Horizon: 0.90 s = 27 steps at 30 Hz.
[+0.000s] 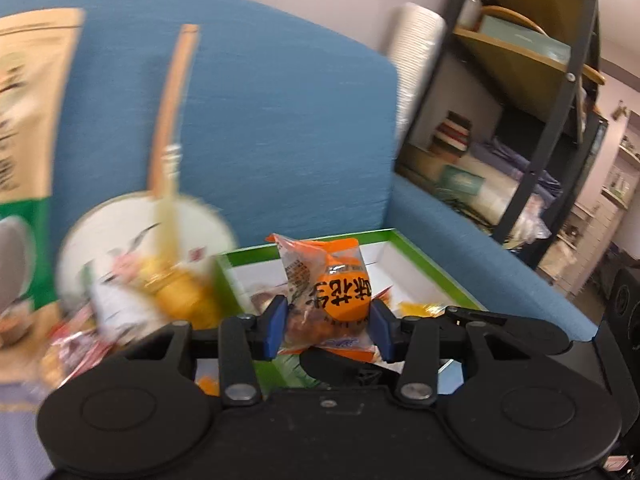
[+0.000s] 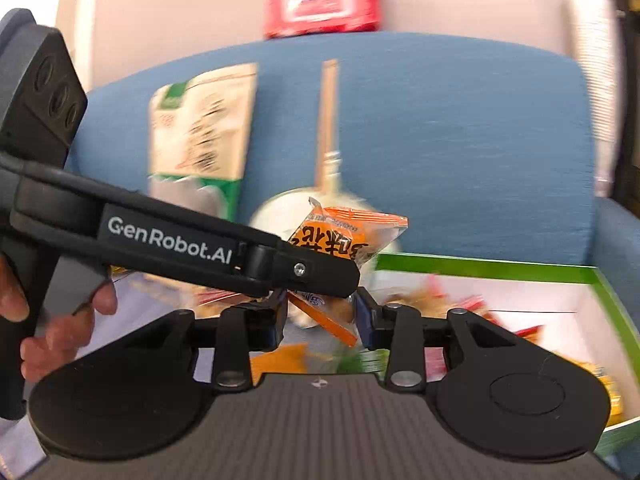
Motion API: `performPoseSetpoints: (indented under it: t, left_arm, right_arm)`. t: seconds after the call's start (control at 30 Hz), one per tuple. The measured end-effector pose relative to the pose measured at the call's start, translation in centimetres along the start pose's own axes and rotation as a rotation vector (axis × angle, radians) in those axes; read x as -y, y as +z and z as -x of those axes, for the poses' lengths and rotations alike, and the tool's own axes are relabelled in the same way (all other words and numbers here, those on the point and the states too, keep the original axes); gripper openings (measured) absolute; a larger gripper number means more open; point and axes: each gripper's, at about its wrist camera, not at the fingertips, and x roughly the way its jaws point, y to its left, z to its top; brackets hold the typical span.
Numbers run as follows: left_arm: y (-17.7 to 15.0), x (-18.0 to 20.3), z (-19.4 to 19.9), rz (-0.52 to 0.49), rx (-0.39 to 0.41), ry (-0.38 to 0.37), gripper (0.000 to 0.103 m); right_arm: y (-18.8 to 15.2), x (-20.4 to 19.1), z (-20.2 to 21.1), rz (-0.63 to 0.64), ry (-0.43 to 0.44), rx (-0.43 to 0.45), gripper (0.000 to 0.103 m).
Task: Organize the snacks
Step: 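Carry the orange peanut packet into the box and open both tools, then move both tools over the flat orange packet on the seat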
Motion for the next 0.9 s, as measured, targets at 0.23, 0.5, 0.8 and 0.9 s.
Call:
performPoseSetpoints:
  t: [0.23, 0.5, 0.8, 0.9]
  left_arm:
    - [1.3, 3.1, -6.1, -0.055, -0.043, -0.054, 0.096]
    - [1.9, 4.9, -10.8, -0.070, -0.086, -0.110, 0.097]
    - [2.0, 5.2, -12.1, -0.040, -0.082, -0.038, 0.103]
    - [2.0, 4.9, -11.0, -0.039, -0.027, 0.040, 0.103]
  right_arm:
    - [-0.4, 5.4, -0.2, -0.113, -0.097, -0.026, 0.062]
    - [-1.4, 8.8, 0.0, -0.197, -0.178, -0.065, 0.062]
    - [-2.3, 10.1, -0.8, -0.226, -0.279, -0.089, 0.092]
    - [-2.5, 10.6, -0.7, -0.254, -0.314, -0.105, 0.103]
